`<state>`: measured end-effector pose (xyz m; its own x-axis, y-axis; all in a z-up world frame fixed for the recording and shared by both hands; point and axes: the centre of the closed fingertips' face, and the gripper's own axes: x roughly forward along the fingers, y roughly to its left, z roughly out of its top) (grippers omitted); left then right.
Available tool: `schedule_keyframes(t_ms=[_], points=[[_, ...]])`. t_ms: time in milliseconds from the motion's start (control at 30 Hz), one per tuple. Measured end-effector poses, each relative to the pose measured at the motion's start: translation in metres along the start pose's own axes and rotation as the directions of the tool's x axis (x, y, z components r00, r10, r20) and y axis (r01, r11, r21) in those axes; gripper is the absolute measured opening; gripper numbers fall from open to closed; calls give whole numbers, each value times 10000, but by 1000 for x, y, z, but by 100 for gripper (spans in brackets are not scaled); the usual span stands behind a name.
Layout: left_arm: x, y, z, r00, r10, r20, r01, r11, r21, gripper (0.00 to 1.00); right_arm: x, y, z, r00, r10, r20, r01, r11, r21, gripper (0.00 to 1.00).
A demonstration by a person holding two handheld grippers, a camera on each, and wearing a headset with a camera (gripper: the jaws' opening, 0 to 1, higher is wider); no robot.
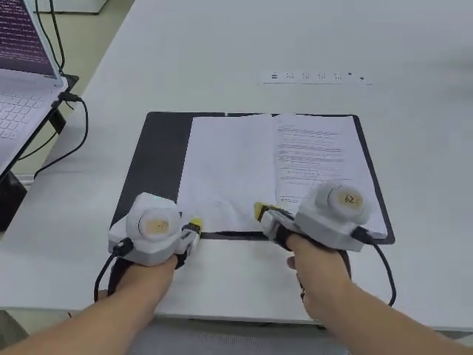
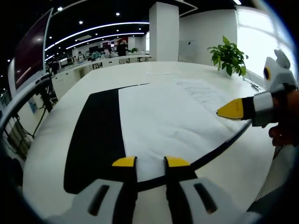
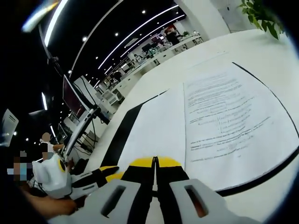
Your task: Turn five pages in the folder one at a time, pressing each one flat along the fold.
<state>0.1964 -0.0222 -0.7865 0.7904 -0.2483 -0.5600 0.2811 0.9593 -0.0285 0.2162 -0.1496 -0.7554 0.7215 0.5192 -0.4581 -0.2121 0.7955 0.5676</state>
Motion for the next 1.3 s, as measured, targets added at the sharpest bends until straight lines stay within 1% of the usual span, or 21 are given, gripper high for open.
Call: schedule_keyframes(t_ms=[167,233,433,600,700,967,1100,1167,1233,1300], points=[[2,1,0,10000,62,8,-62,10000,68,22,15,-13,16,9999,-54,87,57,9995,-309,0],[2,1,0,10000,90,23,-90,9999,59,22,22,-17,23,9999,-63,106,70,9978,-665,0],[2,1,0,9997,222,32,-222,9997,-59,21,47,-30,40,9999,-111,85,121,9918,-1270,0],[3,1,0,9997,248,51,-247,9997,-62,21,63,-35,50,9998,-162,66,171,9851,-1711,0],[4,2,-1,9996,250,91,-249,9997,-71,21,68,-37,51,9997,-236,22,236,9817,-1890,0],[5,2,-2,9994,268,216,-265,9996,-119,21,76,-33,64,9988,-286,386,356,9803,-1943,0],[6,3,-2,9994,265,236,-262,9996,-133,21,82,-36,70,9979,-389,521,480,9811,-1873,0],[6,3,-2,9993,265,253,-262,9996,-131,21,88,-42,75,9972,-452,592,555,9812,-1846,0],[6,3,-2,9992,270,284,-266,9995,-158,21,90,-45,77,9967,-507,641,618,9808,-1848,0],[6,3,-2,9992,273,305,-267,9995,-175,21,91,-45,79,9966,-501,654,615,9807,-1858,0]])
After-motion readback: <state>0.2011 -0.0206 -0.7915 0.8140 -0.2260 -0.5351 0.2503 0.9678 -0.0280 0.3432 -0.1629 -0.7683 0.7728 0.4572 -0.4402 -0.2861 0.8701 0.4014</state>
